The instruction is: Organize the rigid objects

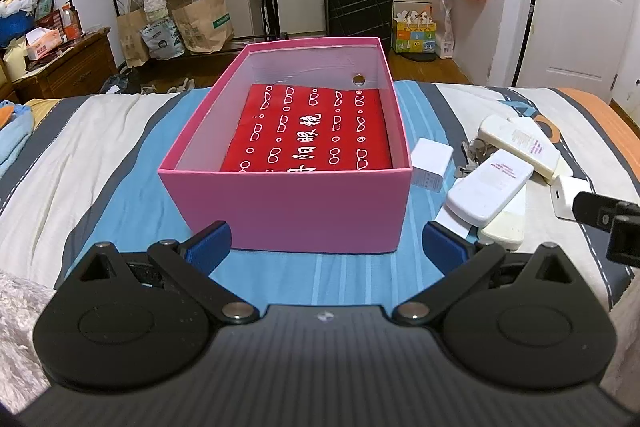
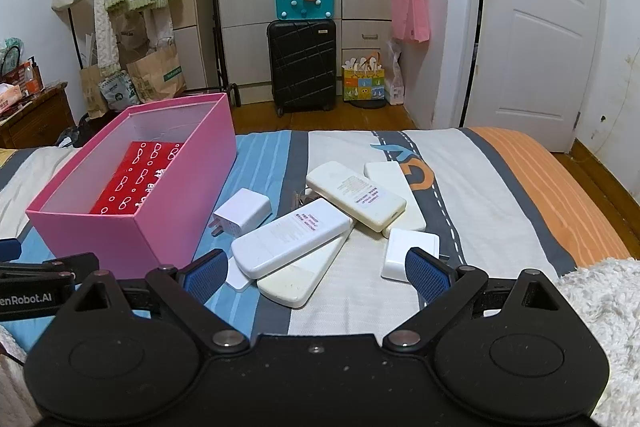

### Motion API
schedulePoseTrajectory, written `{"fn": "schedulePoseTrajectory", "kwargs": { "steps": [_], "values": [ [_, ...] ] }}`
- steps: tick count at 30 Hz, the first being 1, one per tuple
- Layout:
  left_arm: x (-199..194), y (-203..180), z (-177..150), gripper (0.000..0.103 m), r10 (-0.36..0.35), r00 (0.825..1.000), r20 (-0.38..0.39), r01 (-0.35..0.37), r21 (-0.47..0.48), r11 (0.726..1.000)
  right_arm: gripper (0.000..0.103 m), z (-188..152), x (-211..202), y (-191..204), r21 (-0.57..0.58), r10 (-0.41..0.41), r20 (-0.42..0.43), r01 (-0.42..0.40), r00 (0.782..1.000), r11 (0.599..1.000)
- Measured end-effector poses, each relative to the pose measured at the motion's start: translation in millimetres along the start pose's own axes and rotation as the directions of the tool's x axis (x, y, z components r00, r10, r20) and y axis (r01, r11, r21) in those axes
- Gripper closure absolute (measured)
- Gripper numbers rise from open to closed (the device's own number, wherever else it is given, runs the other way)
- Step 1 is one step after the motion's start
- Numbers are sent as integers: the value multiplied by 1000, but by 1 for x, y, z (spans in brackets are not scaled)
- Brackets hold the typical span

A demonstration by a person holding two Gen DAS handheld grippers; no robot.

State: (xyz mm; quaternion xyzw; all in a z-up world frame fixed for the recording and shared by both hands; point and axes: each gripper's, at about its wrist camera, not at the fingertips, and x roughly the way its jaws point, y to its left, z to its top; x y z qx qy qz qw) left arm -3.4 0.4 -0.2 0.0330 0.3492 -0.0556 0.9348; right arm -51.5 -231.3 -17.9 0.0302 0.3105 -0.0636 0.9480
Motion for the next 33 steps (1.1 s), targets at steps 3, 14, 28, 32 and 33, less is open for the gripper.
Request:
{"fn": "schedulePoseTrajectory", "kwargs": {
  "steps": [3,14,28,32,33],
  "values": [
    [0,0,-1,0,-2,1000,2,2,3,1000,5,0,0,0,0,-1,0,1,1000,1000],
    [2,-2,-4,0,10,1000,11,-11,13,1000,5,-1,3,0,9,-3,-9,3,1000,1000],
    [0,-1,-4,0,-2,999,32,3,-17,1000,5,0,3,1,9,-12,-10,12,1000,1000],
    [0,0,-5,0,3,999,41,-2,-26,1000,5,-1,3,1,2,-14,-12,14,1000,1000],
    [0,0,-5,0,4,999,42,-3,-26,1000,5,-1,3,1,2,-14,-13,15,1000,1000]
  ]
}}
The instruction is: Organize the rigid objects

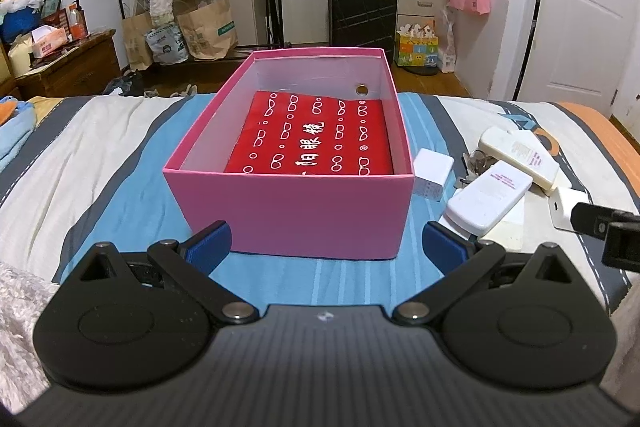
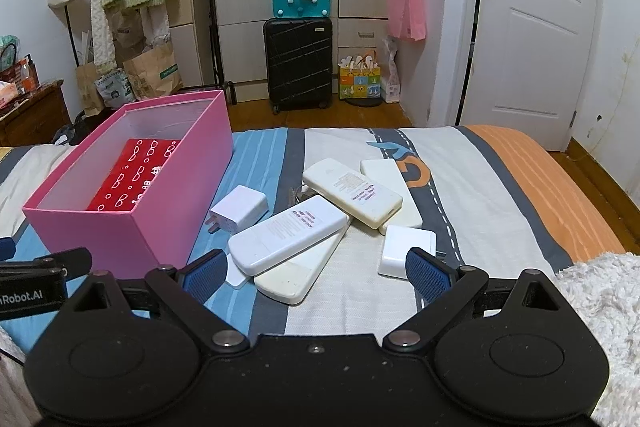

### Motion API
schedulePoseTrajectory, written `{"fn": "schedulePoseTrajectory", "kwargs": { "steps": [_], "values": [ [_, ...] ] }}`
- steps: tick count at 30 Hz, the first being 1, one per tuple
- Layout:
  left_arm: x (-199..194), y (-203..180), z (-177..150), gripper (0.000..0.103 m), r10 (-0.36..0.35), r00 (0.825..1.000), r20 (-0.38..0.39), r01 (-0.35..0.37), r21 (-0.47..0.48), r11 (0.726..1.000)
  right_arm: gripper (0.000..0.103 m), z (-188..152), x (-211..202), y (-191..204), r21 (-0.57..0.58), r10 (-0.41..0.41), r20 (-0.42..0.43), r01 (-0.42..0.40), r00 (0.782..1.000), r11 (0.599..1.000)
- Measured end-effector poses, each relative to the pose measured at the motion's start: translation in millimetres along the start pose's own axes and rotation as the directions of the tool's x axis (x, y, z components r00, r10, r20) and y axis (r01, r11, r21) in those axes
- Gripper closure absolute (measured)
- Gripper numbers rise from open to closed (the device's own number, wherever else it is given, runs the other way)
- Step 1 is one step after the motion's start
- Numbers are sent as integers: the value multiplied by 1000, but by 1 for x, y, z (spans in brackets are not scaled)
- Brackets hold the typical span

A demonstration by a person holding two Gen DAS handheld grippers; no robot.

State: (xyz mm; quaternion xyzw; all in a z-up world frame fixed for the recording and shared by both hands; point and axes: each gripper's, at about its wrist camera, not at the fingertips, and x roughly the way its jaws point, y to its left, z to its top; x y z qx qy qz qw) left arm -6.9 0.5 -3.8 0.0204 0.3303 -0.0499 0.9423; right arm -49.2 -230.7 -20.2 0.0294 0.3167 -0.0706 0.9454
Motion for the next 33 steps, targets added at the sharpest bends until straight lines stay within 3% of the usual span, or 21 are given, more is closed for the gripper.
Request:
{"fn": "schedulePoseTrajectory", "kwargs": {
  "steps": [33],
  "values": [
    [-14,2,2,0,-25,1000,1,25,21,999,5,0,2,4,-20,-2,-17,2,1000,1000]
  ]
}}
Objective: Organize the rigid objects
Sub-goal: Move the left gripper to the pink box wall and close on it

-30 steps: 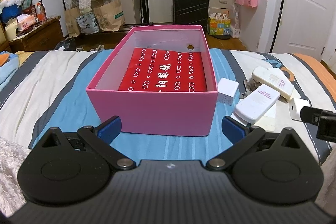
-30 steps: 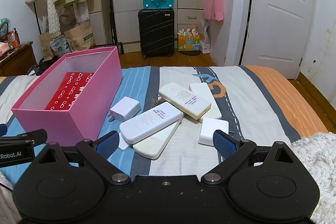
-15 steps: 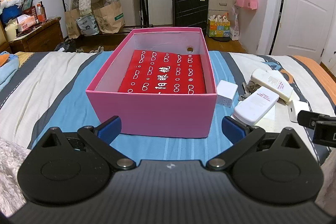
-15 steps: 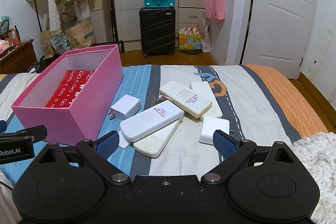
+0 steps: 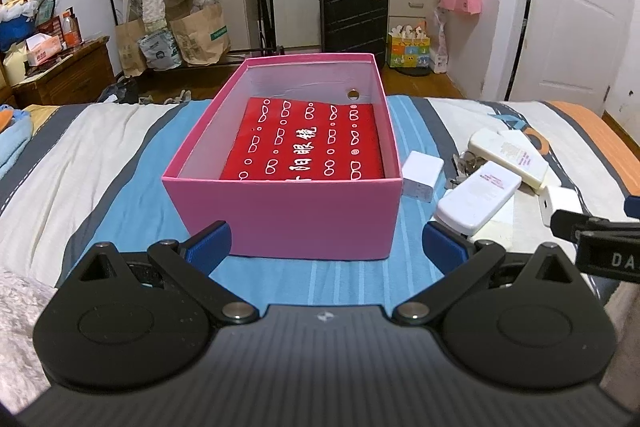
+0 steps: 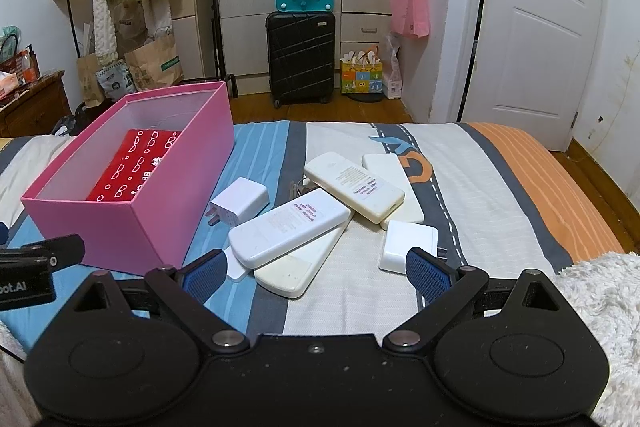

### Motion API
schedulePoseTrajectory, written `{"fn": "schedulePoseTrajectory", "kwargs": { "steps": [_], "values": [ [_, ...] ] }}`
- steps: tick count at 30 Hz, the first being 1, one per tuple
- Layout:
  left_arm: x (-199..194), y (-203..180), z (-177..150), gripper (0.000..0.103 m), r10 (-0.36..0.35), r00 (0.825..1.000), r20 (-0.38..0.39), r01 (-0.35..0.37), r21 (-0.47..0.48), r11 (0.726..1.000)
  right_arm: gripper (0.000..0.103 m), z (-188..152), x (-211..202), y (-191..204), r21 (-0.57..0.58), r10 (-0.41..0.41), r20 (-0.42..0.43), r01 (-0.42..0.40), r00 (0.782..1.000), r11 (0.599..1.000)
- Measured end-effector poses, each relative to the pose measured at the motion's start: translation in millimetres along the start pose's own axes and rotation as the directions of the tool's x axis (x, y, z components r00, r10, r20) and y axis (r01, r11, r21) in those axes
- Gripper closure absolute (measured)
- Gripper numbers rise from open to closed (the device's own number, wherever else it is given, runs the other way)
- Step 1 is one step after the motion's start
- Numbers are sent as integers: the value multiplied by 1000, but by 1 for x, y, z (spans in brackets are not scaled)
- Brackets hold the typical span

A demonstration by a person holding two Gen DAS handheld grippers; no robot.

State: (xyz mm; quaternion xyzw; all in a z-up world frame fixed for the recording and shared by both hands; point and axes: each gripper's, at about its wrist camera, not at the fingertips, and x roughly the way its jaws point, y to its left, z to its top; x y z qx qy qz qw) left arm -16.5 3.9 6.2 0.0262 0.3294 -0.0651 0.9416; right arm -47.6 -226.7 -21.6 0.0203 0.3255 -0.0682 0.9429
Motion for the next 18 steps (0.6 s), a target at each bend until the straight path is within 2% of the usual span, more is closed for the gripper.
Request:
{"fn": "schedulePoseTrajectory", "kwargs": {
  "steps": [5,10,13,18],
  "values": [
    [-9,3,6,0,3,999,-37,-2,36,999,5,1,-1,1,-5,4,-8,-4,1000,1000],
    [-29,17,25,0,-20,998,-62,26,84,996,5,8,-5,-3,14,63,-36,-63,997,998],
    [-43,28,33,0,-29,995,-91,42,145,988,5,12,-5,-3,6,47,-56,-47,997,999],
    [-57,42,53,0,-40,989,-142,66,185,981,5,25,-10,-3,-25,61,-63,-63,996,998]
  ]
}}
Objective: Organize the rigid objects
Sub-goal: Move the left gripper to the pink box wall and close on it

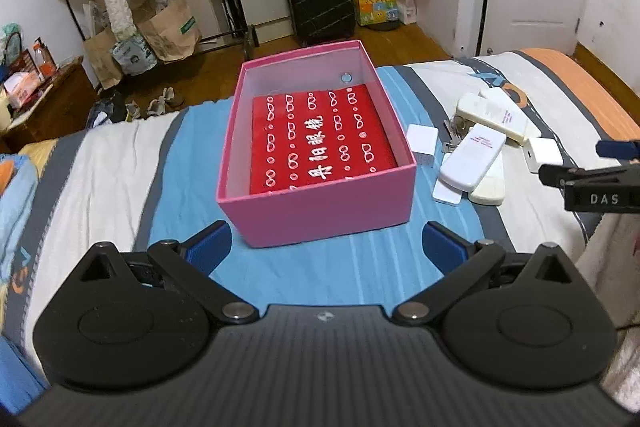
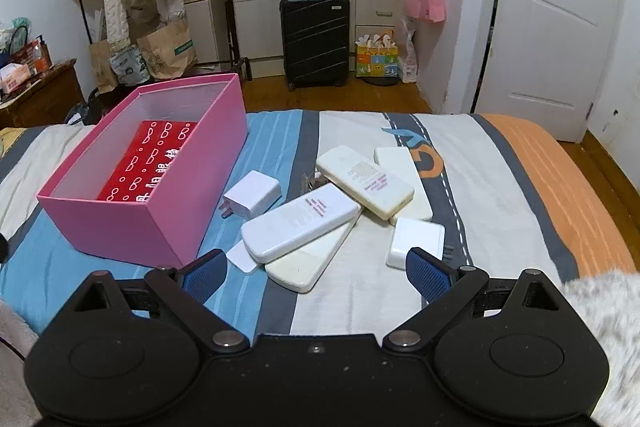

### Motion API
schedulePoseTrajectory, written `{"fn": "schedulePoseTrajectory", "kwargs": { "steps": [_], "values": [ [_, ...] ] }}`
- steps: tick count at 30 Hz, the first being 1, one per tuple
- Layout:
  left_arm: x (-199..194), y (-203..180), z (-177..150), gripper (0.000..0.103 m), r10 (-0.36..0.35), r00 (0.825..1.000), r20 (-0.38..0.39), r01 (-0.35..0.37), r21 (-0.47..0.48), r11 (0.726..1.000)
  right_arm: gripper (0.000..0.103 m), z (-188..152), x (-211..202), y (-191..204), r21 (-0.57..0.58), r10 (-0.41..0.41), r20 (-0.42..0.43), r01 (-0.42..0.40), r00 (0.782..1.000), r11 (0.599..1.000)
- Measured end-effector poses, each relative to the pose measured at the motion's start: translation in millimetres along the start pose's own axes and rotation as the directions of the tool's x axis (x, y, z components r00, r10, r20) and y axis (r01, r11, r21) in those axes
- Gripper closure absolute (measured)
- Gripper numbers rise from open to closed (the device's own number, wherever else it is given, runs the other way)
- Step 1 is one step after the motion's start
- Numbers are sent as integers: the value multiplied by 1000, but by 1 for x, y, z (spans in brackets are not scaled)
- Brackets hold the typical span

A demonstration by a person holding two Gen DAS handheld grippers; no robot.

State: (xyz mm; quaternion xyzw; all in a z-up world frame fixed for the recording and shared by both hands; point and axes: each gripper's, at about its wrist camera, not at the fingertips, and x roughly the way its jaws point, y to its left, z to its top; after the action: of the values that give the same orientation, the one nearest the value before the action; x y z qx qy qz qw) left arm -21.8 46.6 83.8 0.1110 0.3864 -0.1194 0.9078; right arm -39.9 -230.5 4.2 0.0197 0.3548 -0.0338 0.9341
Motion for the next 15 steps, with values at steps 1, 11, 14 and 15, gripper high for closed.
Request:
{"fn": "schedulePoseTrajectory", "kwargs": {
  "steps": [1,11,14,15],
  "values": [
    [-2,3,5,0,-7,1000,-8,7,9,1000,5,4,-2,1,-17,14,0,-14,1000,1000],
    [9,40,71,2,81,997,5,-81,121,989,5,57,5,8,-254,116,39,-102,993,962],
    [25,51,91,1,82,997,-1,-82,127,989,5,77,19,0,-200,198,-13,-196,980,960],
    [31,55,97,0,80,997,-8,-78,129,989,5,83,25,-3,-176,227,-45,-232,973,957]
  ]
}}
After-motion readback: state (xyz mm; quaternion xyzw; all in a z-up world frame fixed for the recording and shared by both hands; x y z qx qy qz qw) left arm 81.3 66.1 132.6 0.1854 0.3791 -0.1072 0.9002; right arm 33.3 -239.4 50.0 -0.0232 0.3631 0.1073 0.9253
